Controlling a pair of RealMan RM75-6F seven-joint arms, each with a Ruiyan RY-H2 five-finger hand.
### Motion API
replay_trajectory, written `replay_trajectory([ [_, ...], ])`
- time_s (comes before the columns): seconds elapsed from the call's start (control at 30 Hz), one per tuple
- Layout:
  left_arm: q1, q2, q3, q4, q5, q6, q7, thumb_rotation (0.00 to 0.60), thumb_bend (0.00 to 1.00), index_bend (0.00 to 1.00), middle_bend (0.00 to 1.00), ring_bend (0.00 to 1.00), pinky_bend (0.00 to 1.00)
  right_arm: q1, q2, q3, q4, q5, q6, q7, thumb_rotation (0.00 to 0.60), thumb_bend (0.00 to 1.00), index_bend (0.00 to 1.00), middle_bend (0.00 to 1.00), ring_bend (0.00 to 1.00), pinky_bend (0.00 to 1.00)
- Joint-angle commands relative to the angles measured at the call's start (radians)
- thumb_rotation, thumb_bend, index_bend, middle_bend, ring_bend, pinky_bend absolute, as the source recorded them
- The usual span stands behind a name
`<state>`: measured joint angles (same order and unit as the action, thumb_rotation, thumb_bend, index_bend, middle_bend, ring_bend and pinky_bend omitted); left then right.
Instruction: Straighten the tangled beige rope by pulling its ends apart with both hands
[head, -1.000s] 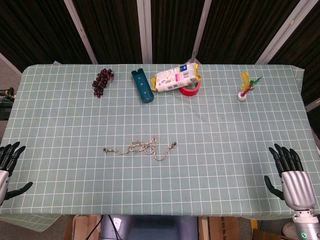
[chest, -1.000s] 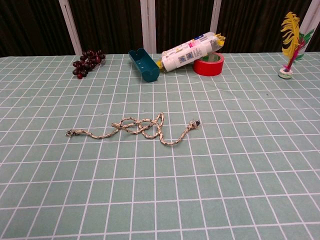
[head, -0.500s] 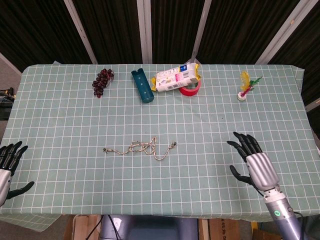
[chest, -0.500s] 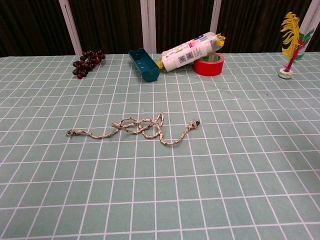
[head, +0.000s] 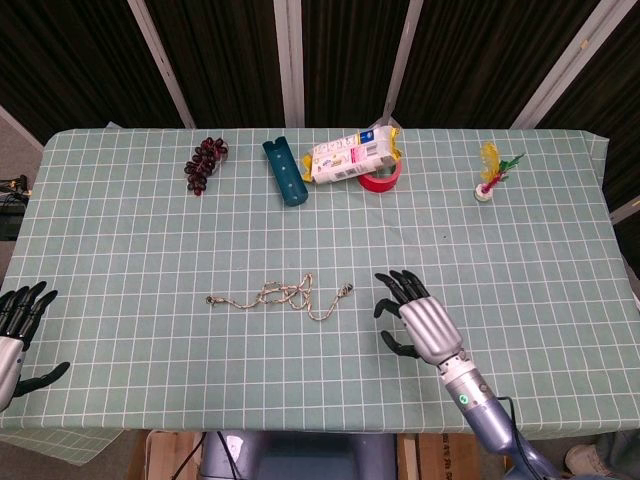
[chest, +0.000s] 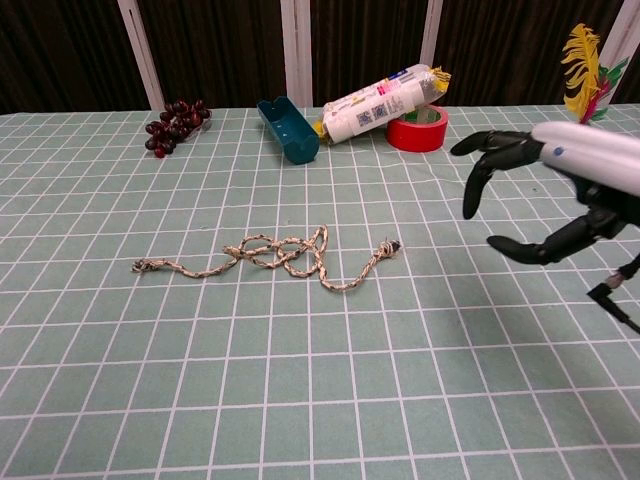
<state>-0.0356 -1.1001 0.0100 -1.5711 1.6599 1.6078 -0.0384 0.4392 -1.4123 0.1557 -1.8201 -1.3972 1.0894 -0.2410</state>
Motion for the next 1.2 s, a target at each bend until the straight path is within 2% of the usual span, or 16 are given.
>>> replay_trajectory([
  [0.03,-0.002,0.0,0.0,0.002,0.001,-0.002,-0.004,0.6,0.05,0.06,0.0,0.0,0.0,0.035,-0.082,0.001,0.055,0.05,-0.028,-0.054,0.6,0.41,0.49,0.13,0.0,0.0],
  [0.4,-0.011,-0.003,0.001,0.004,-0.002,-0.018,-0.01,0.6,0.05,0.07,0.0,0.0,0.0,0.084,-0.238,0.008,0.18,0.113,-0.038,-0.106,0.6,0.41,0.49,0.13,0.0,0.0],
  [1.2,-0.04,-0.019,0.0,-0.001,-0.016,-0.067,-0.02,0.6,0.05,0.07,0.0,0.0,0.0,0.176,-0.451,0.069,0.392,0.194,-0.048,-0.122,0.6,0.41,0.51,0.14,0.0,0.0],
])
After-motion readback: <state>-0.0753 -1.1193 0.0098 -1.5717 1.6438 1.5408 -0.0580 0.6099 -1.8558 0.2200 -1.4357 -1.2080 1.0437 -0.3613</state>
